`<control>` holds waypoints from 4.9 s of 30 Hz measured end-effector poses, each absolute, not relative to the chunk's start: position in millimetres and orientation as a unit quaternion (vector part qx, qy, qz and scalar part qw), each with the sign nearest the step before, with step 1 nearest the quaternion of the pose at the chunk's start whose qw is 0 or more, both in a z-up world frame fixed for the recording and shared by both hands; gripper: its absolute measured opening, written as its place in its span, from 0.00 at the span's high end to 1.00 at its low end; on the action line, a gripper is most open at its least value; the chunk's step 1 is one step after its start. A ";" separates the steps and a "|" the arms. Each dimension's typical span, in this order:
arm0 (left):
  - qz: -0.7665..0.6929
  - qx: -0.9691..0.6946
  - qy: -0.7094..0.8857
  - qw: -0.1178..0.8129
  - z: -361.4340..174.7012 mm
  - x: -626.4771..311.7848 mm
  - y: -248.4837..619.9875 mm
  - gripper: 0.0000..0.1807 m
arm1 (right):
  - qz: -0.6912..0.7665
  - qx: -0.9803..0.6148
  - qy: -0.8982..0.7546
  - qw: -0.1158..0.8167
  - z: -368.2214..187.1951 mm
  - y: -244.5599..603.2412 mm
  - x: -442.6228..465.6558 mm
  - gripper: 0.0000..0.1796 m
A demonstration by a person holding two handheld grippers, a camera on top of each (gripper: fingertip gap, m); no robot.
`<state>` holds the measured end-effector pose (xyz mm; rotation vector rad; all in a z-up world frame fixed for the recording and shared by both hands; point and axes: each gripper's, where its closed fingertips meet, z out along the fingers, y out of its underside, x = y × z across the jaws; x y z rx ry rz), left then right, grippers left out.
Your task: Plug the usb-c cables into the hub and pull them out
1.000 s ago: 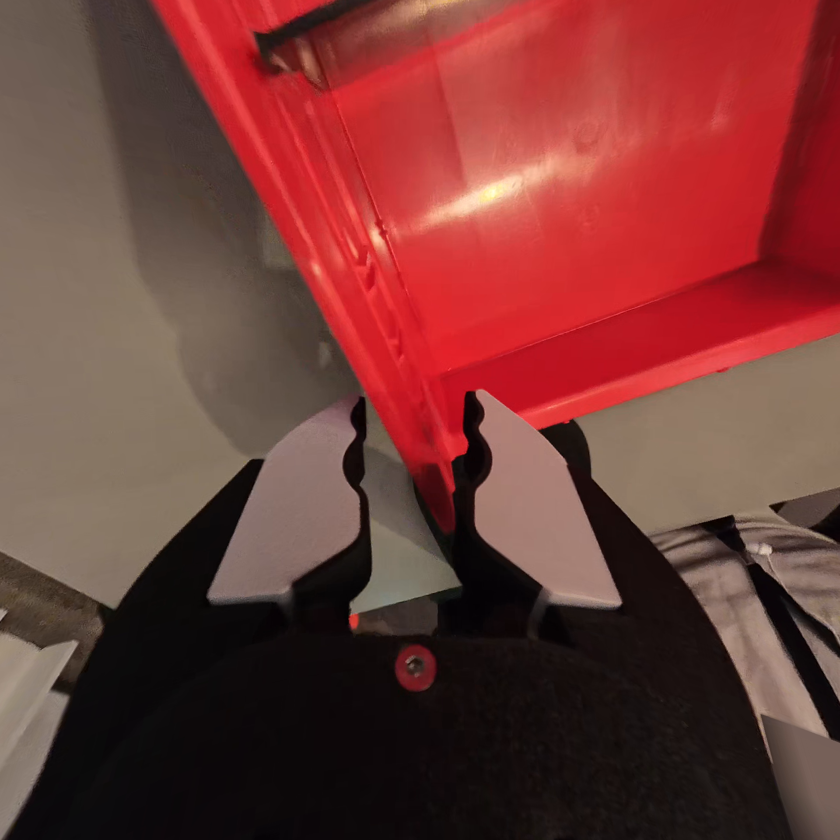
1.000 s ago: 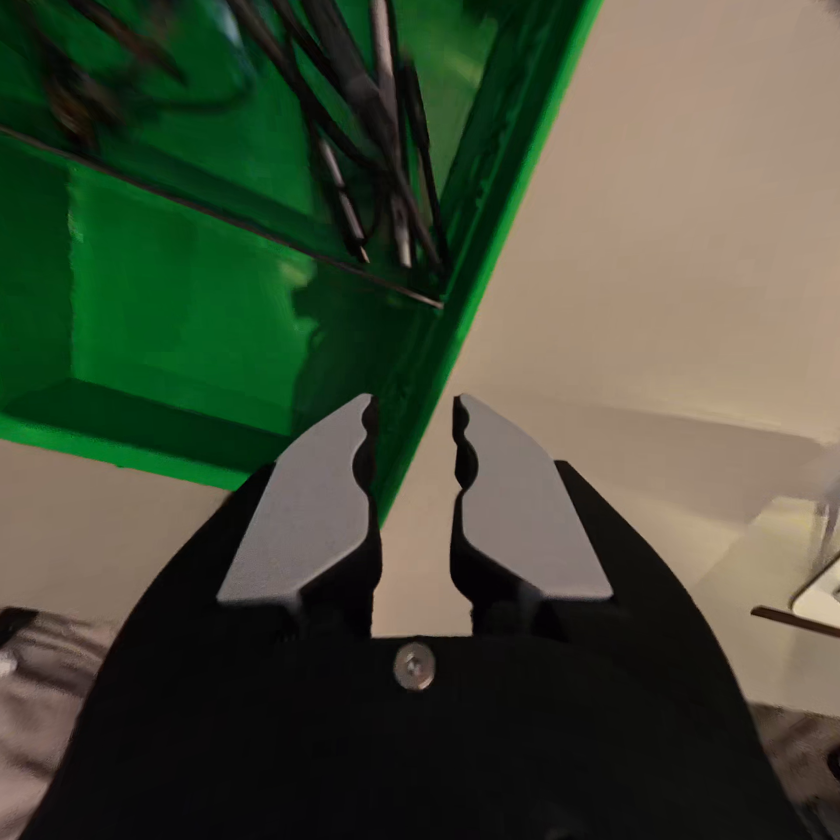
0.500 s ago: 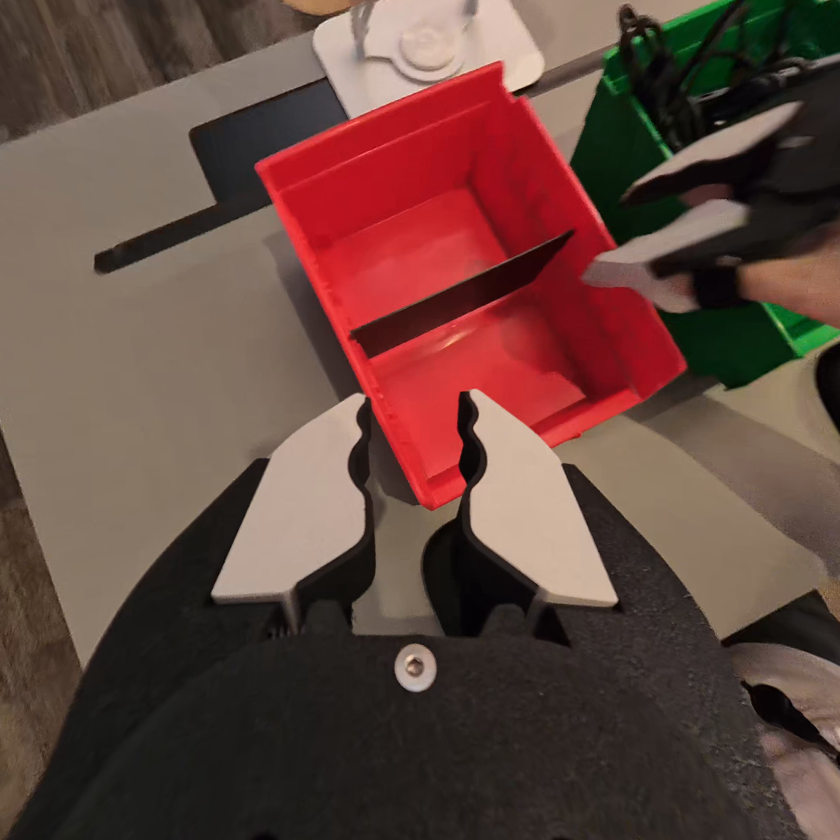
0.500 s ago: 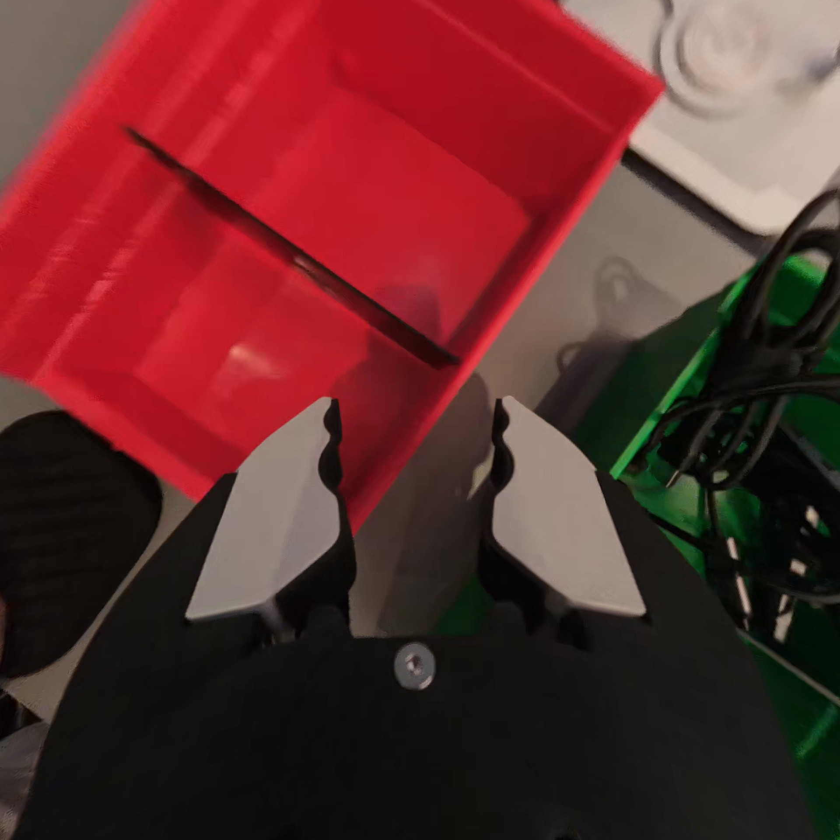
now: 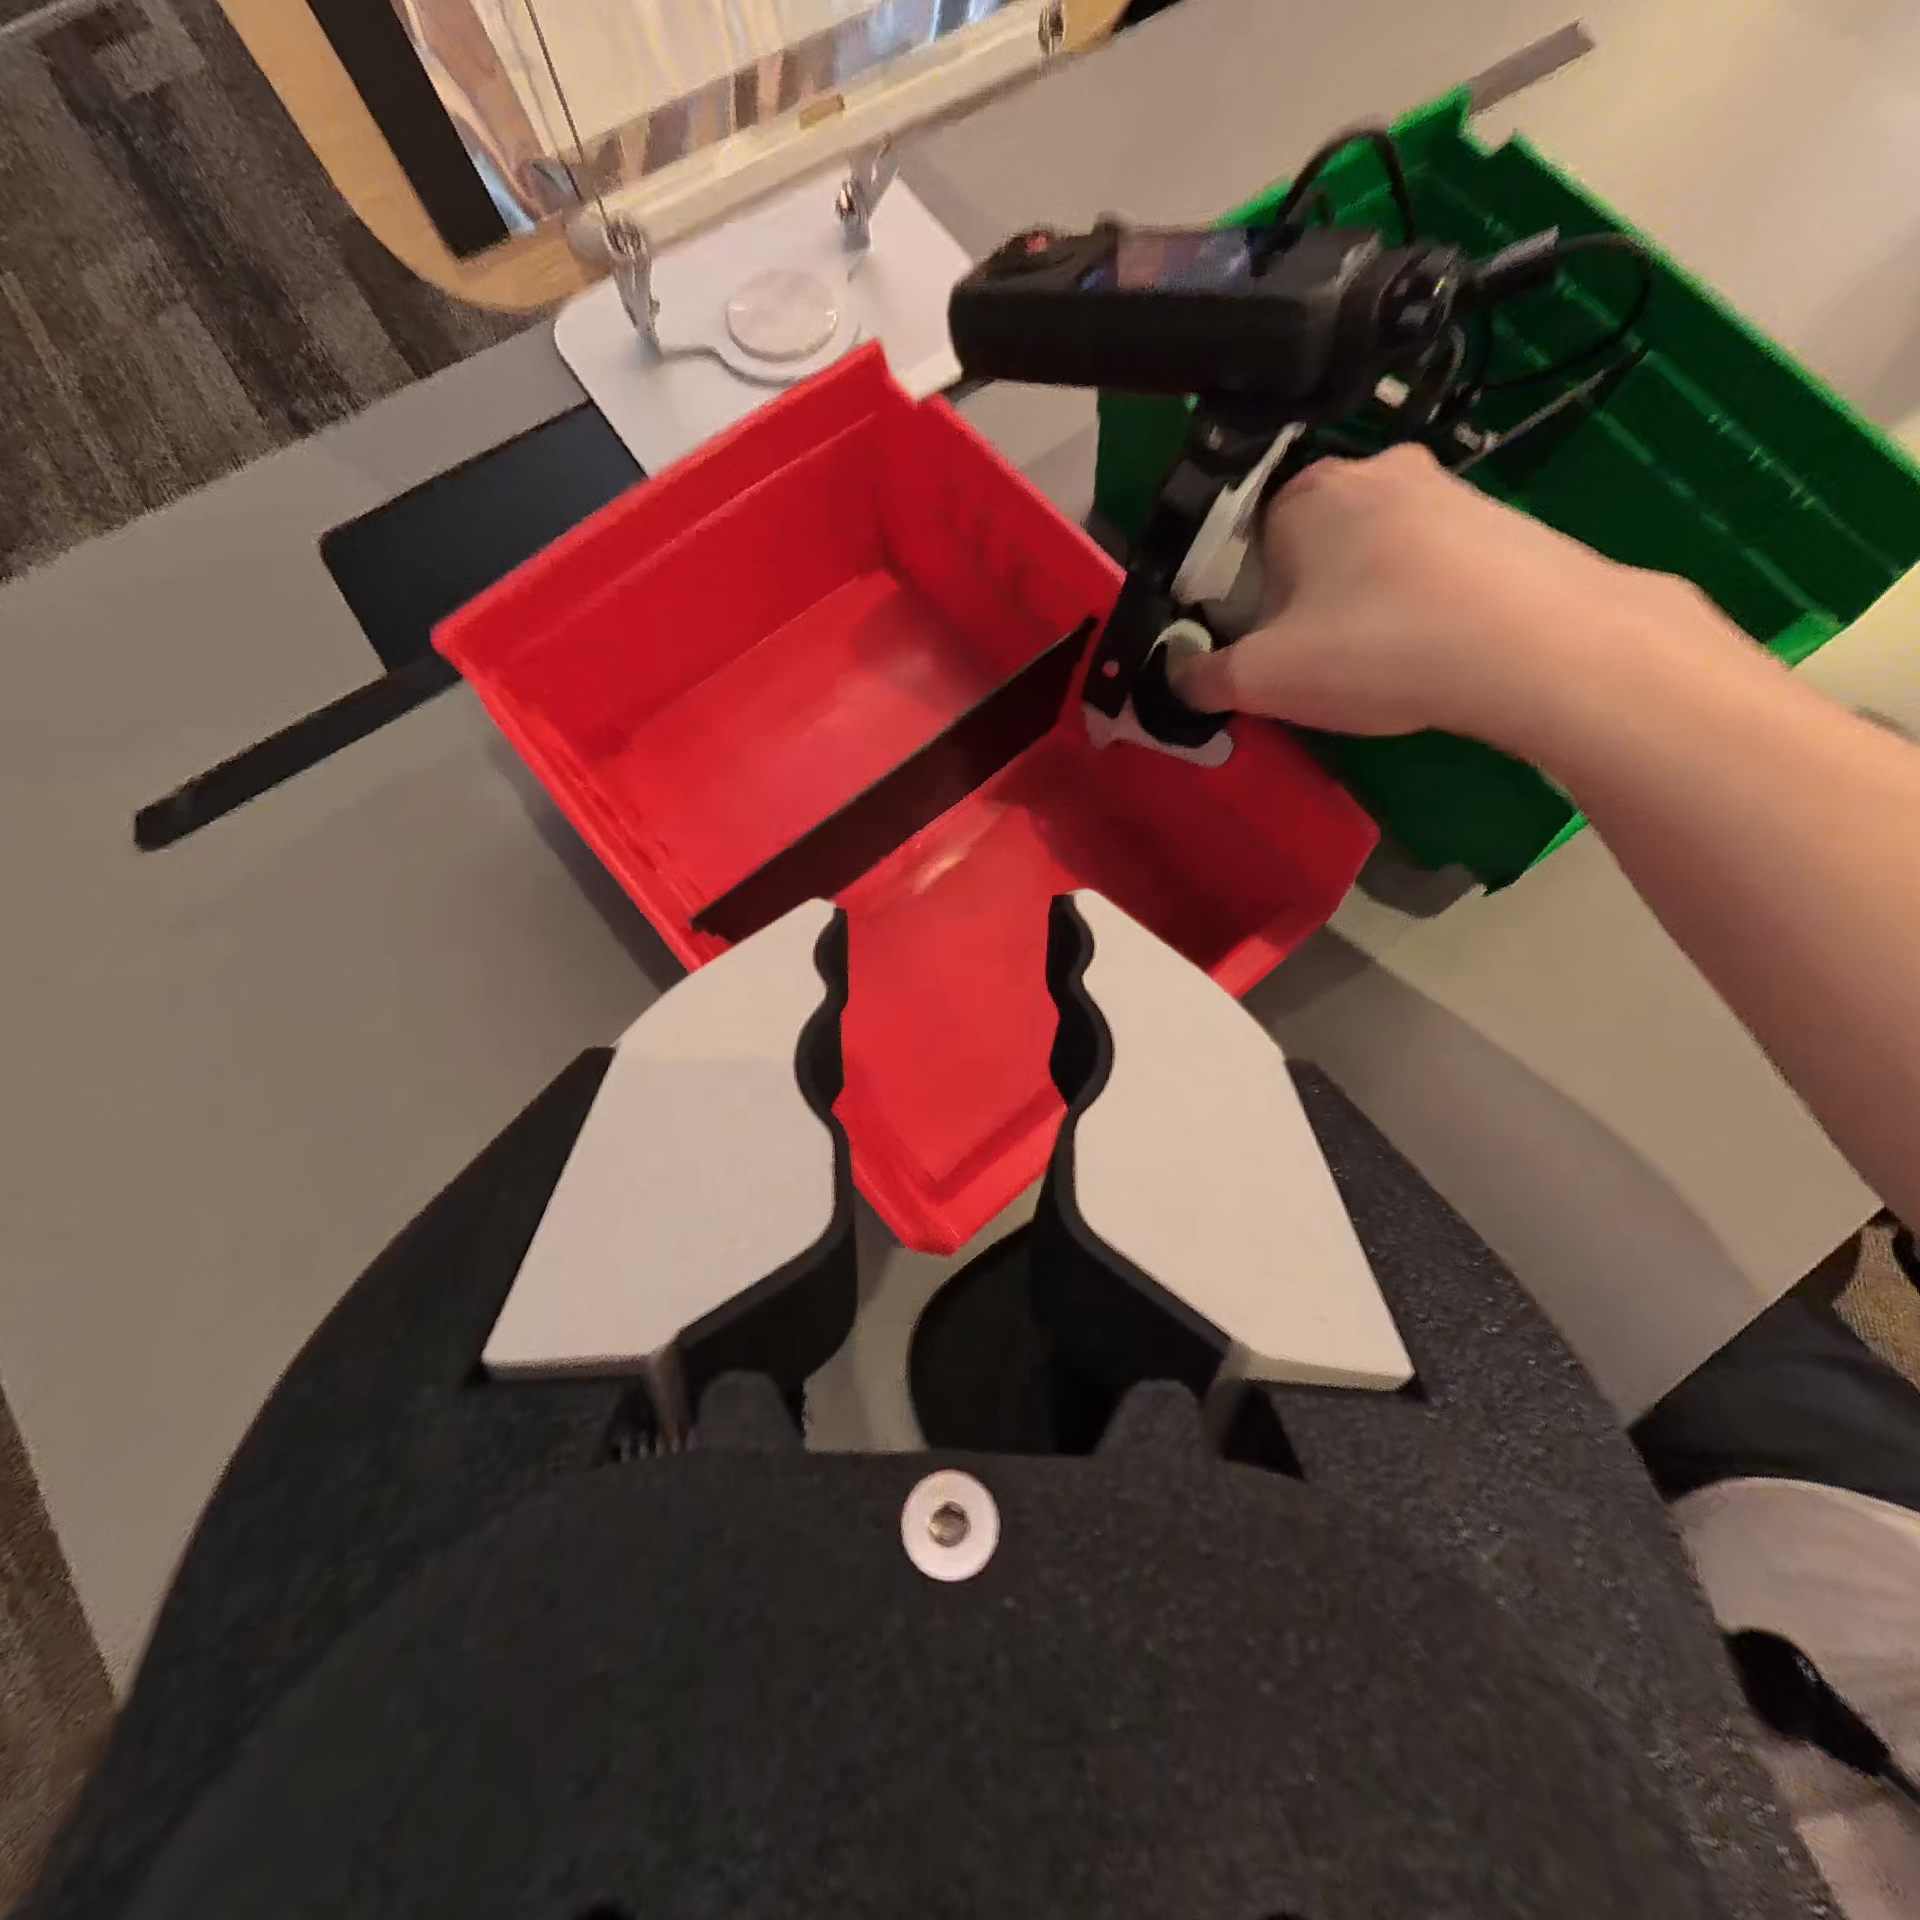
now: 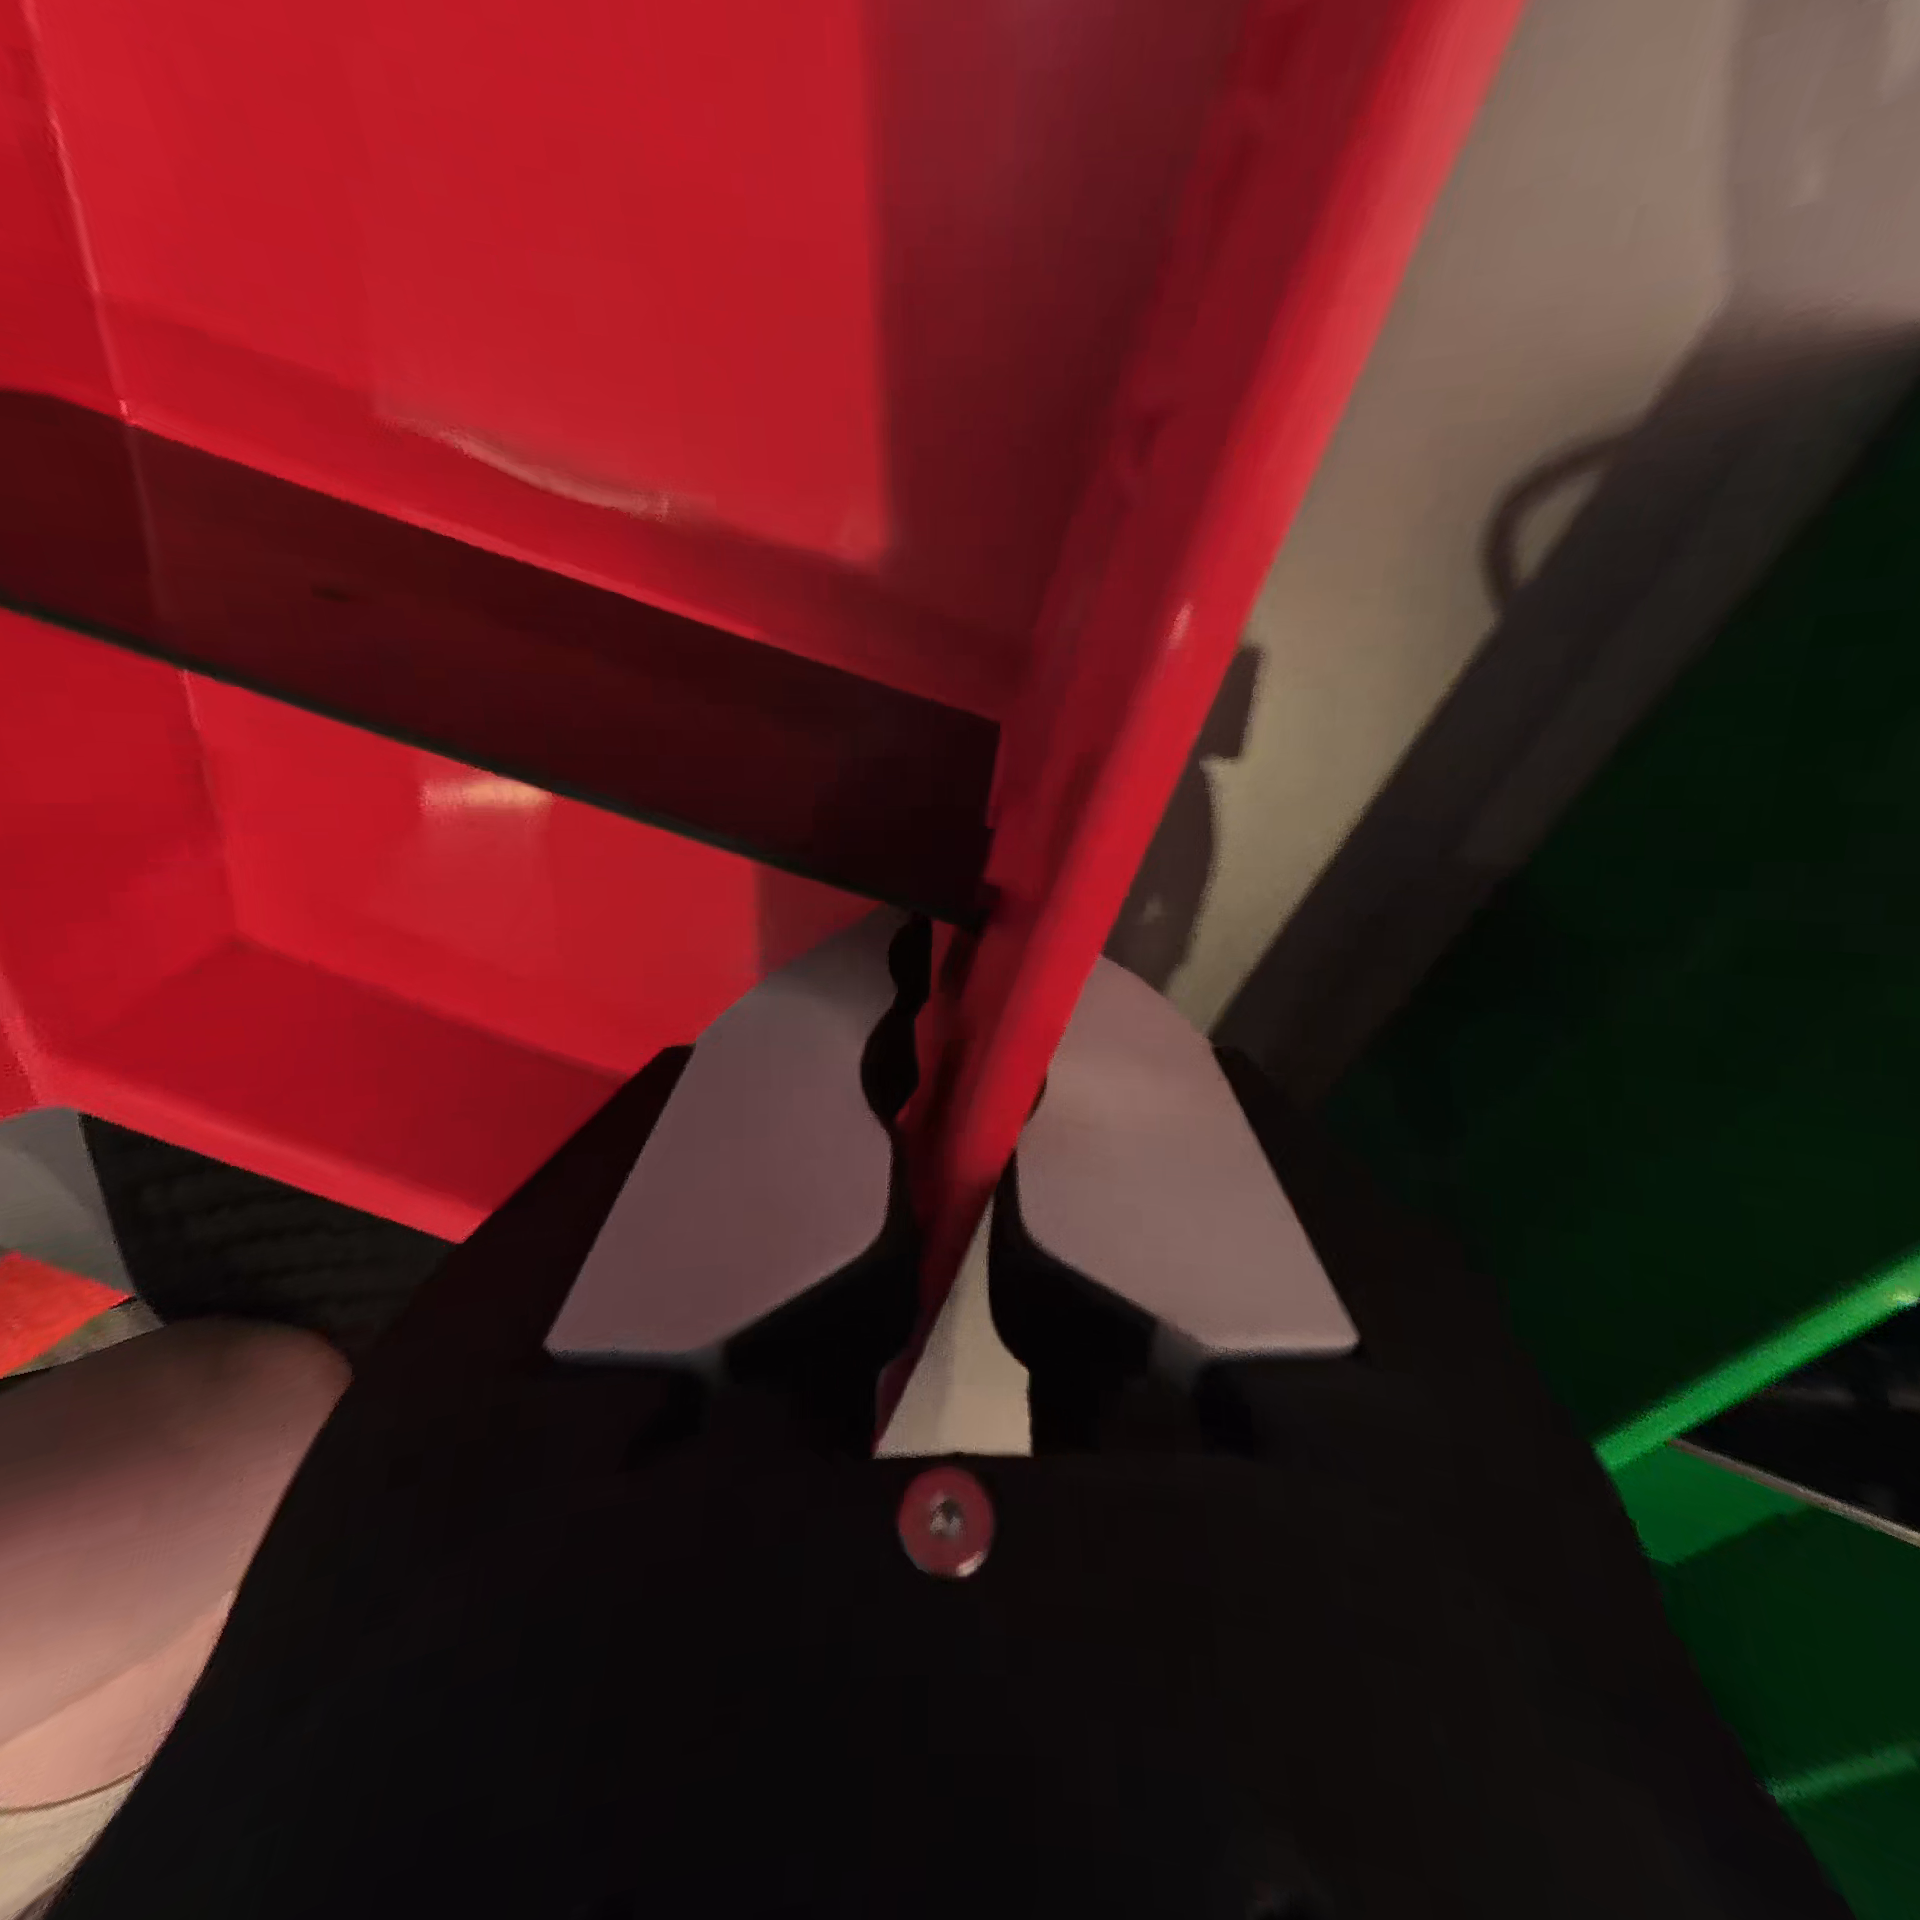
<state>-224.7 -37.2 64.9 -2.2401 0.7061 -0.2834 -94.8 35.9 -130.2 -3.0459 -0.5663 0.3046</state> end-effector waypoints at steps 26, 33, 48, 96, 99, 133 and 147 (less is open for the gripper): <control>-0.313 -0.773 0.302 0.461 119.2 -140.2 -53.1 0.58 | 0.065 -0.988 0.000 0.137 210.8 -23.3 205.7 0.97; -0.213 -0.883 0.323 0.265 -23.9 -52.7 16.5 0.51 | 0.043 -0.975 0.151 0.160 160.2 -118.0 375.0 0.97; -0.156 -0.903 0.361 0.173 -93.5 -24.4 13.8 0.47 | 0.096 -0.969 0.209 0.090 15.8 -186.4 452.1 0.96; -0.315 -0.893 -0.171 0.273 -75.5 -436.4 21.6 0.91 | 0.127 -0.990 0.040 0.051 -132.9 -15.2 313.2 0.95; -0.314 -0.888 -0.196 0.273 -75.2 -449.6 10.1 0.91 | 0.125 -0.990 0.035 0.050 -133.1 -13.4 314.6 0.95; -0.313 -0.901 -0.173 0.245 -67.5 -434.3 2.9 0.92 | 0.091 -0.992 0.034 0.081 -134.5 -5.8 348.8 0.96; -0.226 -0.766 0.018 0.602 114.4 -413.2 -6.4 0.89 | -0.036 -0.904 -0.019 0.425 17.5 24.1 346.7 0.77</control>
